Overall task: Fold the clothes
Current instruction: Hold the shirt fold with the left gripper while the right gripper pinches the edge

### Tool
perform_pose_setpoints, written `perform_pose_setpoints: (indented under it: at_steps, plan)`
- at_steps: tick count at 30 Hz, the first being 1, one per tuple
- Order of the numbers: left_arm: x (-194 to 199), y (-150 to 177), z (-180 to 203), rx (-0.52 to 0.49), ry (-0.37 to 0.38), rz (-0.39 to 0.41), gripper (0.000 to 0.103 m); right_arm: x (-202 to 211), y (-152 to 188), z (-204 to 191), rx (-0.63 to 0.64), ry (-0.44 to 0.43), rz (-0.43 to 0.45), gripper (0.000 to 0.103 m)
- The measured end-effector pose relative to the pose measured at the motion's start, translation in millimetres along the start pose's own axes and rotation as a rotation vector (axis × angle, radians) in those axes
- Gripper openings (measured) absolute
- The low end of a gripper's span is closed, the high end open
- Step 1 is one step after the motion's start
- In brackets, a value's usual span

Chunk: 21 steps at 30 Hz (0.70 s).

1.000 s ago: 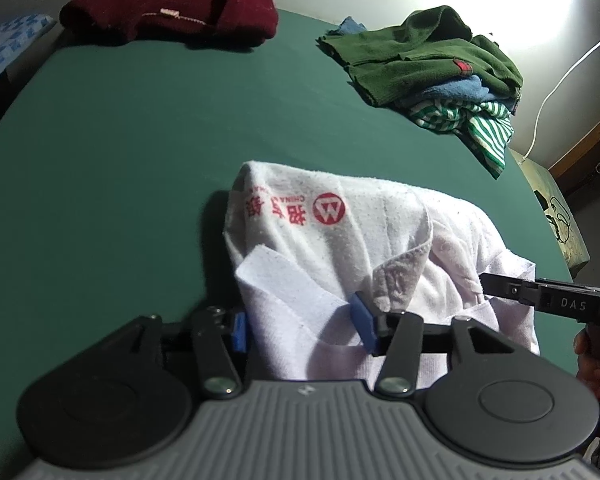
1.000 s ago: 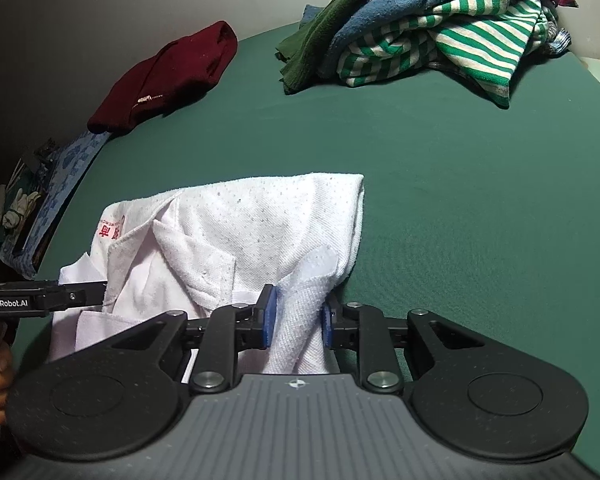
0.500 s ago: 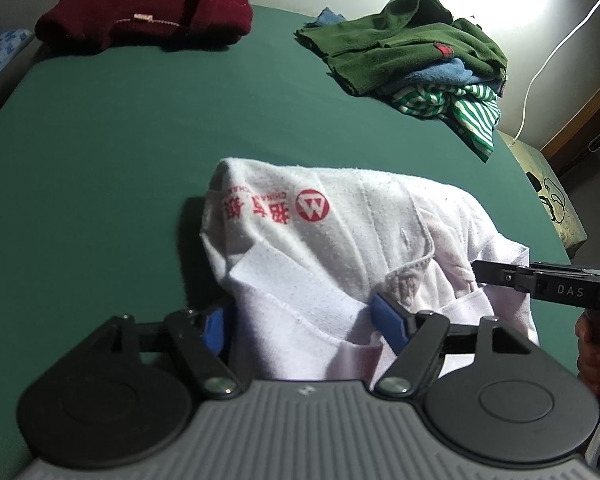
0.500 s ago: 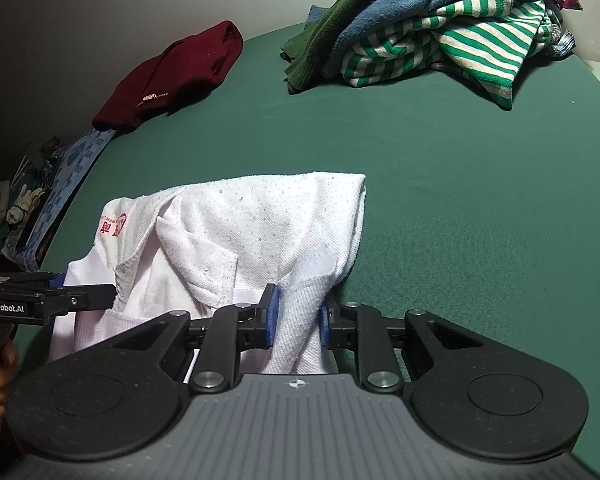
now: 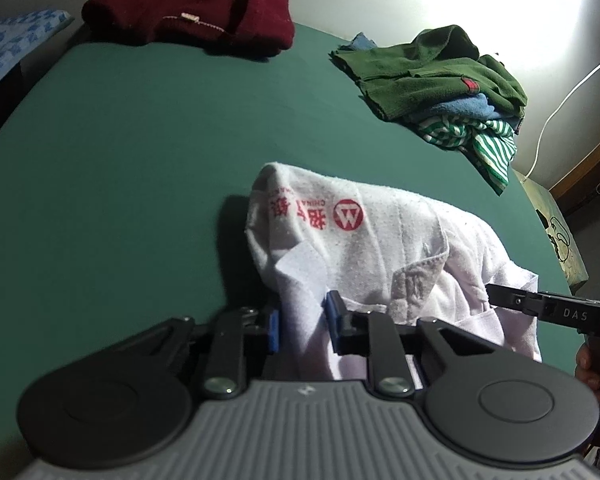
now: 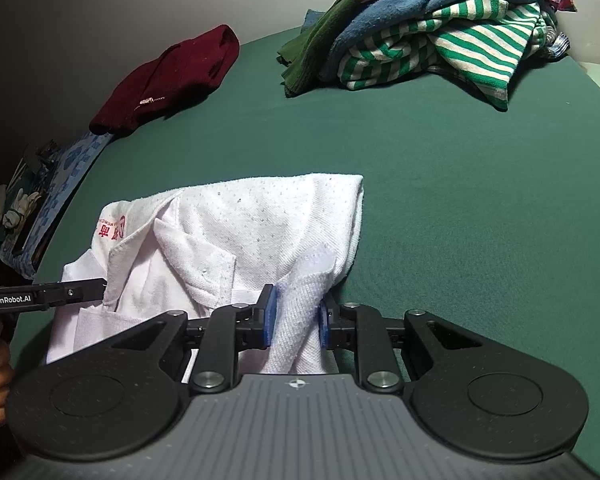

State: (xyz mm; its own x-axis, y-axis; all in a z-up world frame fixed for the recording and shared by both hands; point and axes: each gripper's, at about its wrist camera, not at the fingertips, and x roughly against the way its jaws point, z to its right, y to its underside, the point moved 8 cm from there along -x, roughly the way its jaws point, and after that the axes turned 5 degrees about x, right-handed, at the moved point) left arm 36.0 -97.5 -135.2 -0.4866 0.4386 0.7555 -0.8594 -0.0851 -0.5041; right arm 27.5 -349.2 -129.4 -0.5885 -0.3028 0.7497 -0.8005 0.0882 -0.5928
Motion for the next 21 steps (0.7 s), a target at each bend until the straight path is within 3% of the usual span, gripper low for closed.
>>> perform_pose_setpoints:
  at_steps: [6, 21]
  plan:
    - [-0.1, -0.3, -0.6, 0.03, -0.015, -0.001, 0.018, 0.7, 0.9, 1.0, -0.013, -0.011, 0.006, 0.02]
    - [-0.4, -0.7, 9.3, -0.014, -0.103, 0.001, 0.016, 3.3, 0.8, -5.7, 0.027, 0.021, 0.009, 0.014]
